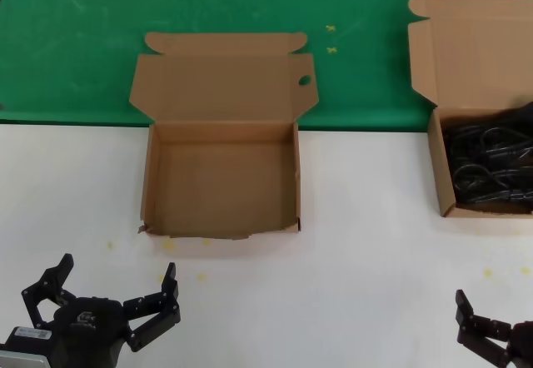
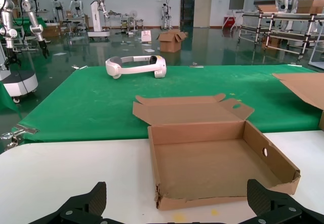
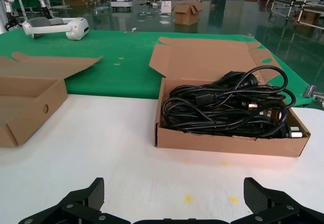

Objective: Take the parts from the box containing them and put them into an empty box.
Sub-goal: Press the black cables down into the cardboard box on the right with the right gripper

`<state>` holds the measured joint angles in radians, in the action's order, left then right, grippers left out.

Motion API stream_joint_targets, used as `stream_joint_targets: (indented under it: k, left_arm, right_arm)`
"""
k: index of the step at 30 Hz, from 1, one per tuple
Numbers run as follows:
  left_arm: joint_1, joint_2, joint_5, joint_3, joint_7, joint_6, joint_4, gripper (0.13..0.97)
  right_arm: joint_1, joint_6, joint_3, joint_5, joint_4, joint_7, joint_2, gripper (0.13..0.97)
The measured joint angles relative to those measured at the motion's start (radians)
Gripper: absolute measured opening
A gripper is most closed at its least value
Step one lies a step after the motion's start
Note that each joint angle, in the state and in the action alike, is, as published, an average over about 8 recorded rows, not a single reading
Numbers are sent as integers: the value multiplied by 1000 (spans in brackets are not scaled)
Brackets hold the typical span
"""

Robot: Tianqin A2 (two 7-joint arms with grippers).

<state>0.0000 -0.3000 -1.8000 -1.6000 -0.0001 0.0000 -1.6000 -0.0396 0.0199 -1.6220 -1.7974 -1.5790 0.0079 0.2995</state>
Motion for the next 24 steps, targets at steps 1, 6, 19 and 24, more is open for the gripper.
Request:
stream_joint_targets:
  k: [1, 6, 19, 24]
  left_arm:
    - [0, 0, 0, 0, 0, 0, 0, 966]
    - [0, 0, 0, 0, 0, 0, 0, 966]
    - [0, 0, 0, 0, 1, 0, 0, 966]
    - [0, 0, 0, 0, 1, 0, 0, 966]
  right_arm:
    - [0, 0, 0, 0, 0, 0, 0, 966]
    - [0, 0, 0, 0, 0, 0, 0, 966]
    - [0, 0, 0, 0, 0, 0, 0, 966]
    - [0, 0, 0, 0, 0, 0, 0, 966]
